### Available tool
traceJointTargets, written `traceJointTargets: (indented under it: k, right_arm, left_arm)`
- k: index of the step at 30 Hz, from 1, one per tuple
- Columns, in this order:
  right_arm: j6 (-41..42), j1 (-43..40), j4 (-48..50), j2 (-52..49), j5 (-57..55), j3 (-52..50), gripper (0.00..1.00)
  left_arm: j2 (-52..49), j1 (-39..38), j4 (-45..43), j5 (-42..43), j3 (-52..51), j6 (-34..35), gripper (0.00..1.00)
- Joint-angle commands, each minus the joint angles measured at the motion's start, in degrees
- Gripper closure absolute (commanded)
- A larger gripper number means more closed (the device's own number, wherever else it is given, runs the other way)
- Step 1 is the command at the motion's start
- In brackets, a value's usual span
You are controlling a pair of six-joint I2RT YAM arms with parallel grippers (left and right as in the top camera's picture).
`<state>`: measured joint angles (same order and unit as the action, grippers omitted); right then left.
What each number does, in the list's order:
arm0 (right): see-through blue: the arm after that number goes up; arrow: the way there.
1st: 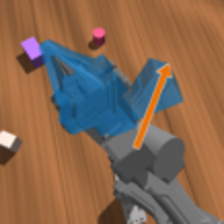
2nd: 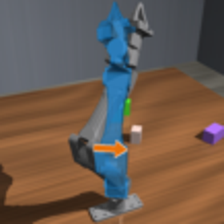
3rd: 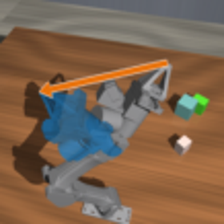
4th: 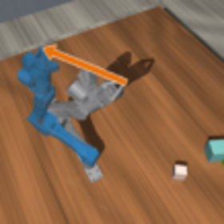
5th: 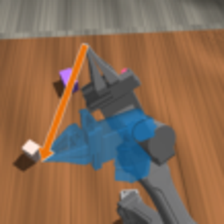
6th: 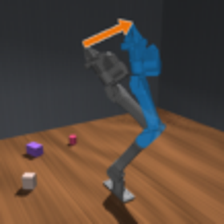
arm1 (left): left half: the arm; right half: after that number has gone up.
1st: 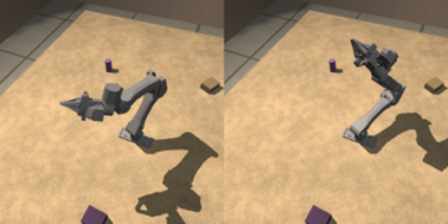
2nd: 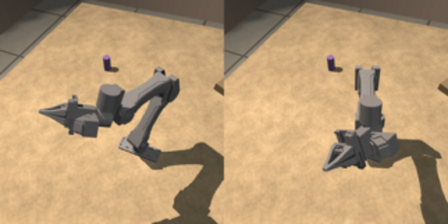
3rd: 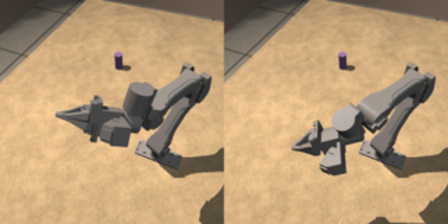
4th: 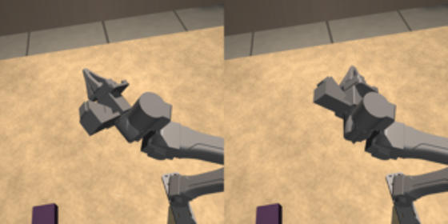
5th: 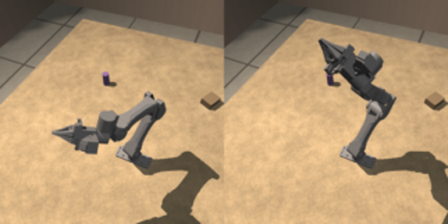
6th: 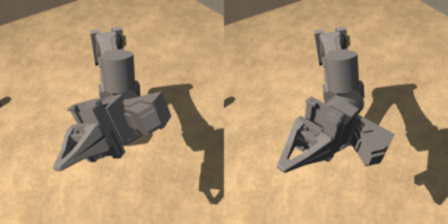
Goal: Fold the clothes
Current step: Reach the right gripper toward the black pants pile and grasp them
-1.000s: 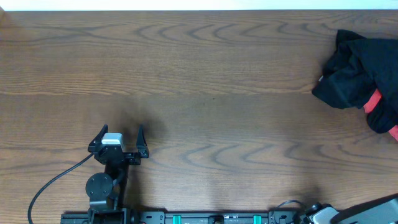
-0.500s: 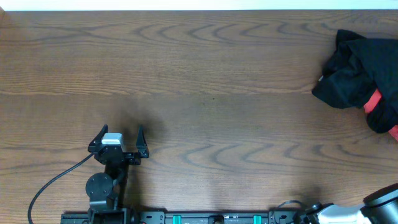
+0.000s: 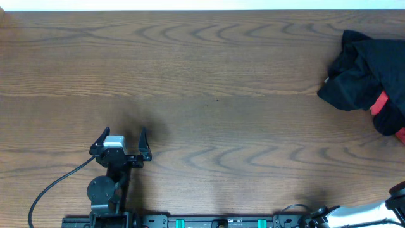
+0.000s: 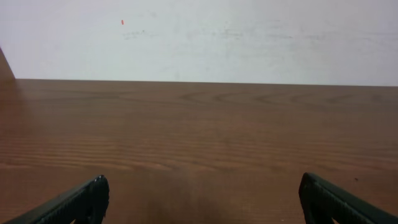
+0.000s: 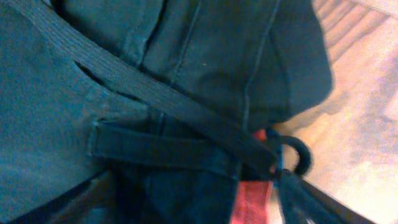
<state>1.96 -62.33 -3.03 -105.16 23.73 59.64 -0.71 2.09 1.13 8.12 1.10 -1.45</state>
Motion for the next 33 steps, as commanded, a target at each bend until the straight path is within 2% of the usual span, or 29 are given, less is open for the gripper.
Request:
traceJointTargets:
  k: [1, 4, 6, 7, 9, 16, 23, 28, 33]
  right_arm:
    - [-0.5, -0.5, 0.9, -0.9, 2.7, 1.0, 0.32]
    - [-0.5, -0.5, 1.2, -0.9, 3.4, 1.2, 0.55]
    - [-0.3, -0.5, 1.9, -0.9, 4.3, 1.2, 0.78]
    - [-0.1, -0.5, 2.3, -0.8, 5.3, 1.2, 0.87]
    - [1.0, -0.5, 2.9, -0.8, 7.0, 1.4, 0.98]
    - [5.9, -0.5, 3.5, 1.0, 16.0, 4.1, 0.99]
    - [10.9, 1.3, 3.9, 7.7, 21.3, 7.0, 0.99]
    - [14.2, 6.3, 3.9, 14.7, 21.4, 7.3, 0.99]
    - [16.9, 16.4, 4.1, 20.6, 21.3, 7.3, 0.99]
  left_arm:
    - [0.1, -0.1, 1.9, 0.3, -0.9, 0.2, 0.02]
    - [0.1, -0.1, 1.9, 0.3, -0.9, 0.2, 0.02]
    - [0.1, -0.1, 1.9, 0.3, -0.9, 0.2, 0.02]
    - [0.1, -0.1, 1.9, 0.3, -0.9, 0.2, 0.02]
    - [0.1, -0.1, 1.9, 0.3, -0.9, 0.2, 0.02]
    - [0.1, -0.1, 1.9, 0.3, -0.9, 0.2, 0.02]
    - [0.1, -0.1, 1.9, 0.3, -0.9, 0.2, 0.02]
    - [0.1, -0.1, 1.9, 0.3, -0.9, 0.2, 0.02]
    - [0.1, -0.1, 1.9, 0.3, -0.9, 0.2, 0.02]
